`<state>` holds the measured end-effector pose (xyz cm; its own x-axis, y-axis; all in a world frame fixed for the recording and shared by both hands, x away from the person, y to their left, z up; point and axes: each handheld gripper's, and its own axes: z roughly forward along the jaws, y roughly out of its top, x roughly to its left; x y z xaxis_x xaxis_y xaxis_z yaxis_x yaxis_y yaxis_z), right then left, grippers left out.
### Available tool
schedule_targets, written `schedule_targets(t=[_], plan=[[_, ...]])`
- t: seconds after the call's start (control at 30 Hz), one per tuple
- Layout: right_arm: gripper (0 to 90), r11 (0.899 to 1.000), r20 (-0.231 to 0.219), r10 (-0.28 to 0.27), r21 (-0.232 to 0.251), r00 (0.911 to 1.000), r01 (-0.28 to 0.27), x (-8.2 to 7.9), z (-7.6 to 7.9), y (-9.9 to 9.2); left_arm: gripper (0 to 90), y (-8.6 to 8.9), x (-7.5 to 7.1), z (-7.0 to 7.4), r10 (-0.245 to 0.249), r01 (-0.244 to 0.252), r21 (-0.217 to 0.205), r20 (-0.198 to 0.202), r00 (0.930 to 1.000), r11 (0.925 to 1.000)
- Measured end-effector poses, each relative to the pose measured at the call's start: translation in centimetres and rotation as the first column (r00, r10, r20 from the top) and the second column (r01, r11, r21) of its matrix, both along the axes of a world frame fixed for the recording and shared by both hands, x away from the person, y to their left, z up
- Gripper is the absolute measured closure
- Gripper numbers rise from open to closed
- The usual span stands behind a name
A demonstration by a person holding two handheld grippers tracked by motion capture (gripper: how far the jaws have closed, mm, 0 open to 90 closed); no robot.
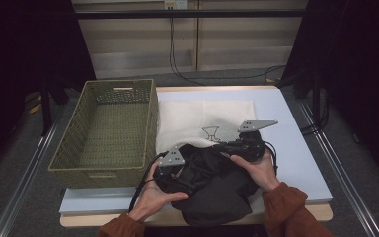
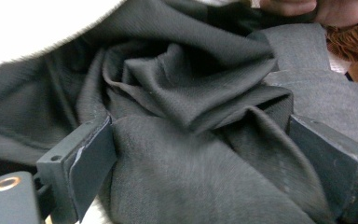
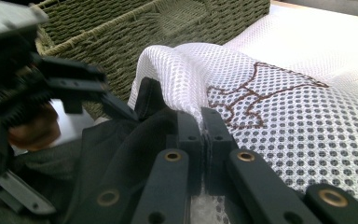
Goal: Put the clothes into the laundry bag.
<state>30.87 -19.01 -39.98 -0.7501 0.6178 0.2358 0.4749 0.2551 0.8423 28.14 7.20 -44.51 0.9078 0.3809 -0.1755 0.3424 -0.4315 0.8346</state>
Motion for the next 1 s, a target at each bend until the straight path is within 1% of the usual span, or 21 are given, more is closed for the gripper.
schedule_targets(t=[0.03,0.07,0.1,0.17,0.2,0.23,0.27,0.3,0.33,0.37,0.4,0.43,0.47,0.5,0.53,0.57,0.67,0.7,0.83,0.9,1.0], plan=[[89.0,1.000,0.000,0.002,-0.001,1.0000,-0.002,0.0,0.0,0.0,9.6,-0.4,0.0,-0.2,-0.004,0.004,0.017,0.006,1.0000,0.9999],[89.0,1.000,0.000,0.001,0.002,1.0000,-0.001,0.0,0.0,0.0,9.6,-0.7,0.0,-0.5,-0.003,0.004,0.030,-0.007,1.0000,0.9995],[89.0,1.000,-0.001,0.000,0.007,1.0000,0.000,0.0,0.0,0.0,10.1,-1.0,0.2,-0.9,-0.010,0.011,0.027,-0.025,0.9996,0.9996],[89.0,1.000,0.000,0.004,0.008,1.0000,-0.004,0.0,0.1,0.1,15.1,-1.5,0.3,-1.5,-0.021,0.023,0.068,-0.023,0.9995,0.9974],[89.0,1.000,0.002,0.006,0.006,1.0000,-0.006,0.0,0.2,0.2,18.2,-1.7,0.5,-1.6,-0.019,0.022,0.075,-0.039,0.9991,0.9970],[89.0,1.000,0.004,0.005,0.008,1.0000,-0.005,0.0,0.2,0.2,24.1,-2.0,0.7,-1.7,-0.031,0.034,0.078,-0.043,0.9986,0.9964],[89.0,1.000,0.002,0.004,0.009,1.0000,-0.004,0.0,0.3,0.3,31.1,-2.3,0.8,-1.8,-0.037,0.040,0.117,-0.027,0.9989,0.9923],[89.0,1.000,0.000,0.006,0.010,1.0000,-0.006,0.0,0.3,0.3,37.0,-2.6,1.0,-1.8,-0.034,0.037,0.118,-0.034,0.9989,0.9923],[89.0,1.000,0.002,0.008,0.013,1.0000,-0.008,0.1,0.3,0.4,44.1,-2.7,1.1,-1.8,-0.028,0.033,0.102,-0.044,0.9986,0.9943],[88.9,1.000,0.003,0.009,0.011,1.0000,-0.009,0.1,0.4,0.5,52.4,-2.7,1.2,-1.7,-0.027,0.031,0.105,-0.039,0.9989,0.9940],[88.9,1.000,0.002,0.011,0.008,0.9999,-0.011,0.1,0.4,0.5,58.6,-2.6,1.4,-1.5,-0.025,0.030,0.099,-0.053,0.9983,0.9946],[89.0,1.000,0.004,0.014,0.008,0.9999,-0.014,0.1,0.5,0.6,63.0,-2.3,1.6,-1.3,-0.025,0.030,0.093,-0.053,0.9983,0.9952],[89.0,1.000,0.005,0.017,0.009,0.9998,-0.017,0.0,0.6,0.6,65.5,-2.2,1.7,-1.0,-0.010,0.015,0.088,-0.059,0.9982,0.9960],[89.0,1.000,0.004,0.017,0.013,0.9998,-0.017,0.0,0.7,0.6,66.8,-2.2,1.8,-0.8,0.002,0.003,0.079,-0.064,0.9979,0.9969],[89.0,1.000,0.010,0.021,0.013,0.9997,-0.021,-0.1,0.8,0.6,67.1,-2.3,1.8,-0.5,0.012,-0.008,0.081,-0.057,0.9983,0.9967],[89.0,1.000,0.012,0.021,0.015,0.9997,-0.022,-0.1,1.0,0.7,67.6,-2.4,1.9,0.0,0.019,-0.016,0.102,-0.033,0.9993,0.9947],[89.0,0.999,0.020,0.027,0.022,0.9994,-0.027,-0.3,1.4,0.8,68.8,-2.3,2.6,0.9,0.059,-0.058,0.073,-0.005,0.9983,0.9956],[89.0,0.999,0.025,0.028,0.022,0.9993,-0.028,-0.4,1.5,0.8,69.0,-2.2,2.9,1.1,0.068,-0.068,0.074,-0.007,0.9976,0.9950],[89.0,0.999,0.030,0.035,0.031,0.9990,-0.036,-0.5,1.7,0.7,69.0,-2.3,3.6,1.1,0.089,-0.088,0.042,-0.016,0.9959,0.9952],[89.0,0.999,0.033,0.036,0.031,0.9988,-0.037,-0.5,1.8,0.7,69.1,-2.4,3.7,1.5,0.088,-0.088,0.034,-0.008,0.9961,0.9956],[89.0,0.999,0.047,0.028,0.036,0.9985,-0.030,-0.5,2.2,0.6,69.2,-2.6,4.1,2.2,0.100,-0.100,0.005,0.001,0.9949,0.9949]])
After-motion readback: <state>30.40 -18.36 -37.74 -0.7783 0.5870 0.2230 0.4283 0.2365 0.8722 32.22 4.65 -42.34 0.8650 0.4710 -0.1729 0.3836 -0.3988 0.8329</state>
